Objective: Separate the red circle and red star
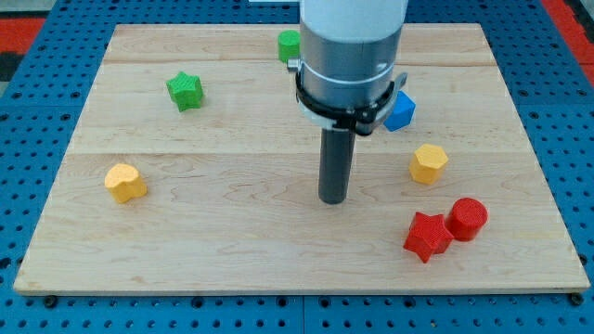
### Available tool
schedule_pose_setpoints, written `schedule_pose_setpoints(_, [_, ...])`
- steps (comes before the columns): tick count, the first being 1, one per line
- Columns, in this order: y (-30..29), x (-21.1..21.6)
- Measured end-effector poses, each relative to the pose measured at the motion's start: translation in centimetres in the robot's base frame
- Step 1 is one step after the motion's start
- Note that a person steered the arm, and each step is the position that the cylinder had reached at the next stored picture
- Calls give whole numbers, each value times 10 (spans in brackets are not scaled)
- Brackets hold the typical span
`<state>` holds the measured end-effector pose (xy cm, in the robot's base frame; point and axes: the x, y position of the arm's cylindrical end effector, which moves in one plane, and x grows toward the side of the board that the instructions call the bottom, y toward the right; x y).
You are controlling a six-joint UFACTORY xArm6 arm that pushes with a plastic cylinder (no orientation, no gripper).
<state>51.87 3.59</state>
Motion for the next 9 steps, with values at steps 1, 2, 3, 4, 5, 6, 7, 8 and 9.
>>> schedule_pose_setpoints(1, [0, 27])
schedule_pose_setpoints(2, [19, 49])
schedule_pose_setpoints(3, [40, 70])
schedule_pose_setpoints(4, [78, 70])
schedule_pose_setpoints(5, [95, 75])
schedule_pose_setpoints(6, [97, 97])
schedule_pose_setpoints(7, [113, 82])
schedule_pose_setpoints(8, [143, 38])
schedule_pose_setpoints(9, [143, 37])
